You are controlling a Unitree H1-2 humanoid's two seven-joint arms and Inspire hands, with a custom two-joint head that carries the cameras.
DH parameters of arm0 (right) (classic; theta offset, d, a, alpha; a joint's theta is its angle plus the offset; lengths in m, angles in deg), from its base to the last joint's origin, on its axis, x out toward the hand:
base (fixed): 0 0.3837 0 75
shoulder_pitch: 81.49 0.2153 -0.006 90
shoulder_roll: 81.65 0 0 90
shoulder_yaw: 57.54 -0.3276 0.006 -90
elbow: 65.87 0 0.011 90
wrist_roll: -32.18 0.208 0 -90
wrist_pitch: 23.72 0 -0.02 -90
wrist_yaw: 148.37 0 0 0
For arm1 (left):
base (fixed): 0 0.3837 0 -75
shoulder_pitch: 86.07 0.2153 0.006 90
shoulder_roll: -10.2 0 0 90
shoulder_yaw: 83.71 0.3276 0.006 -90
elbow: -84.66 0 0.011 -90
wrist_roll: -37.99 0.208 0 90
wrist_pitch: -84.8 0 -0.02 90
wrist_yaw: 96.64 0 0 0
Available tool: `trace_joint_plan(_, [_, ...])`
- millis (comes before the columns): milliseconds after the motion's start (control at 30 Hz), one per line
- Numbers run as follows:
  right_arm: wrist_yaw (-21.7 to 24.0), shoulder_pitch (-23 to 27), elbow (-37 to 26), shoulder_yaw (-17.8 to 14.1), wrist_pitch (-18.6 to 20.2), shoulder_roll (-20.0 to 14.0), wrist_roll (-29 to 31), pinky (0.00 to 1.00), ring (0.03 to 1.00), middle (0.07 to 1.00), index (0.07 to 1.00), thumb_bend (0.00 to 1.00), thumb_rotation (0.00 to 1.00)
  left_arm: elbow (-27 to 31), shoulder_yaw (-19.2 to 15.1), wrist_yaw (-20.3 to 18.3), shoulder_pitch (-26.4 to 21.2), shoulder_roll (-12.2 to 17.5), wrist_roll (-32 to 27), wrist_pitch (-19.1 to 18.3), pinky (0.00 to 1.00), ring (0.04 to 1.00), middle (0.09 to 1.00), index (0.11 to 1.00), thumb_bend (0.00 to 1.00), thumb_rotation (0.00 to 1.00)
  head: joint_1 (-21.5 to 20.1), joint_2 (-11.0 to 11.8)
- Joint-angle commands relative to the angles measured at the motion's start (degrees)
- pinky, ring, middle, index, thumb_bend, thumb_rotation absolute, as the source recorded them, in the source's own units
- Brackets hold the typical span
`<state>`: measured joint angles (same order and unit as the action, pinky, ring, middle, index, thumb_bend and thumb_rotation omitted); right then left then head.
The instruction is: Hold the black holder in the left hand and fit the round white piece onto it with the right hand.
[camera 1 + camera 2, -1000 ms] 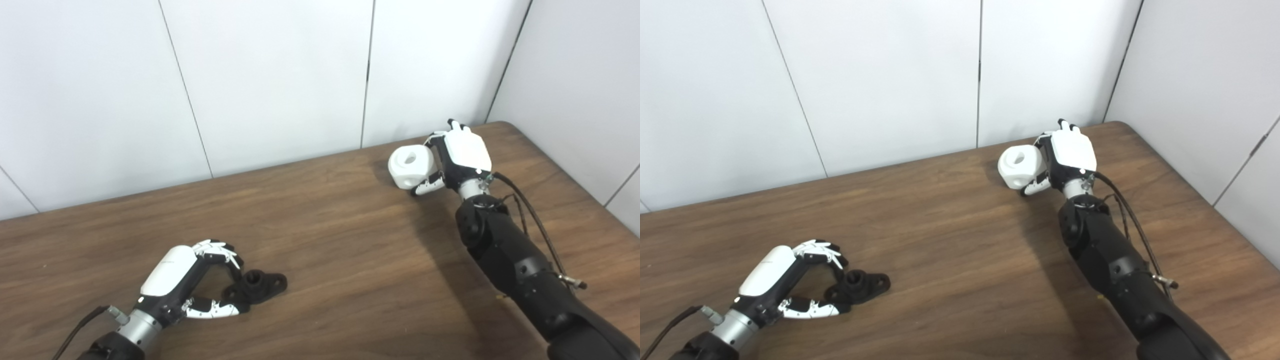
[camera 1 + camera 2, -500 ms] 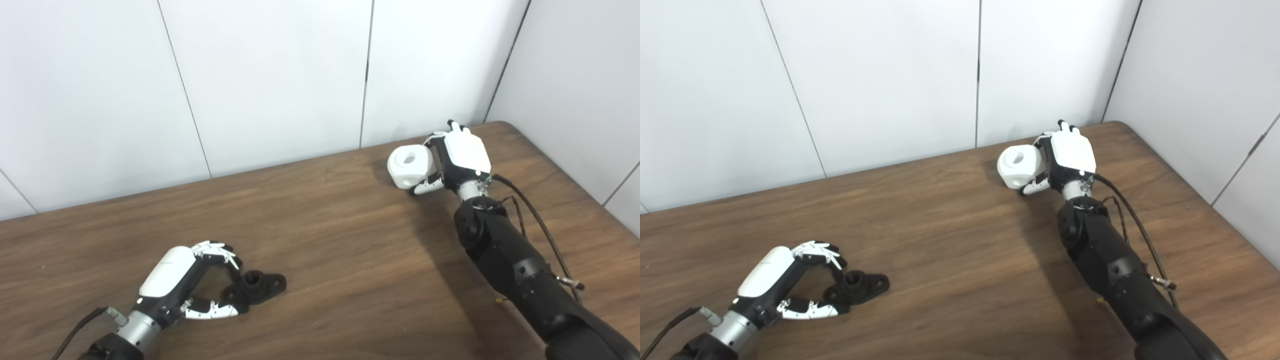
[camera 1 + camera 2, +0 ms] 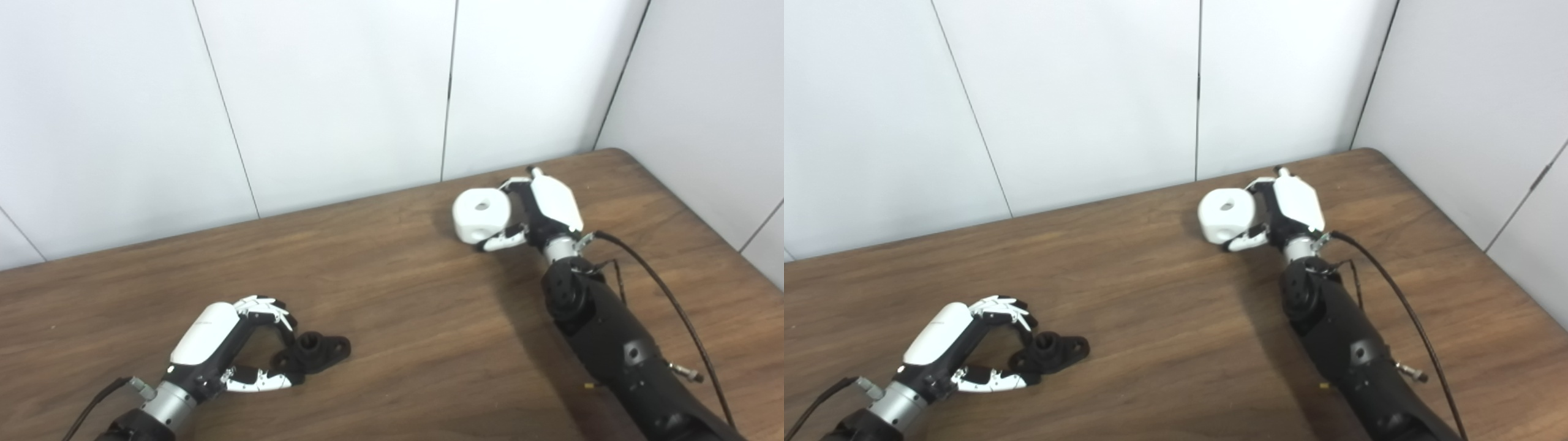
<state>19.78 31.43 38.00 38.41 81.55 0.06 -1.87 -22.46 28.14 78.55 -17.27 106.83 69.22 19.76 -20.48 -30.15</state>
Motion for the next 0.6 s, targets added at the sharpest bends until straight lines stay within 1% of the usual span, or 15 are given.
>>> trace_joint_plan(0, [0.37, 2.13, -3.36, -0.99, -1.59, -0.88, 0.74, 1.00, 0.967, 0.805, 0.485, 0.52, 0.15, -0.87, 0.76, -2.02, 0.61, 1.12, 1.48, -0.32, 0.89, 0.817, 0.665, 0.482, 0.52, 0.05, -0.06, -0.06])
trace_joint_plan(167, [3.20, 1.86, -6.88, -0.24, -0.87, 0.33, 1.37, 1.00, 0.961, 0.804, 0.485, 0.52, 0.16, -0.67, 0.88, -2.26, 0.65, 1.07, 1.63, -0.74, 0.89, 0.821, 0.666, 0.482, 0.52, 0.05, 0.27, -0.23])
trace_joint_plan(333, [6.70, 1.45, -10.37, 0.56, 0.77, 1.29, 0.93, 1.00, 0.968, 0.807, 0.485, 0.52, 0.16, -0.79, 0.93, -2.02, 0.65, 0.90, 1.78, -0.71, 0.90, 0.821, 0.667, 0.482, 0.52, 0.05, 1.17, -0.62])
trace_joint_plan(433, [8.82, 0.89, -13.03, 1.54, 1.40, 1.77, 0.27, 1.00, 0.964, 0.801, 0.485, 0.52, 0.15, -0.90, 1.04, -2.10, 0.52, 0.63, 1.94, -1.12, 0.90, 0.824, 0.669, 0.482, 0.52, 0.05, 2.70, -0.96])
trace_joint_plan(567, [11.86, 0.12, -15.88, 3.29, 1.75, 1.92, -0.29, 1.00, 0.967, 0.805, 0.484, 0.52, 0.15, -2.00, 1.18, -0.66, 0.51, -0.03, 2.75, -0.66, 0.90, 0.823, 0.671, 0.482, 0.52, 0.05, 4.48, -1.20])
